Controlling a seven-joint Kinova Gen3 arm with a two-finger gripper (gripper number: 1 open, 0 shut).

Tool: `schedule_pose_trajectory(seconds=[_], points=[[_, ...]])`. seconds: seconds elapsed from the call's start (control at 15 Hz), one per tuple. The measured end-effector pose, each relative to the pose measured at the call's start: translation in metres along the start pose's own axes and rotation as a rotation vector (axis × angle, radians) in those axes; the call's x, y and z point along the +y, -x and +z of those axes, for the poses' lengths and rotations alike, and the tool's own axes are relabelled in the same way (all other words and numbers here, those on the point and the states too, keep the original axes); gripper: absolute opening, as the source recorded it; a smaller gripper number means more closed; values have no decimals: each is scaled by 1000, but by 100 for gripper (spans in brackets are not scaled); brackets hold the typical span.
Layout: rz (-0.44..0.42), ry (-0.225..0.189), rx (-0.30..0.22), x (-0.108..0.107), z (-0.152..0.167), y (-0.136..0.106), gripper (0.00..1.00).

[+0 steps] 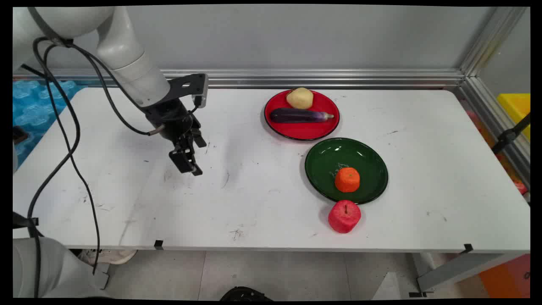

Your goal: Pick up the eggplant from the red plate

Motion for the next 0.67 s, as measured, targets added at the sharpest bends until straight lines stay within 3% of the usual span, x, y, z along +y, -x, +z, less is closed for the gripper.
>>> schedule_pose_trajectory(seconds=[0.33, 0.67], points=[[-4, -51, 55, -22, 4, -21, 100], [-15, -128, 158, -56, 17, -57, 100]])
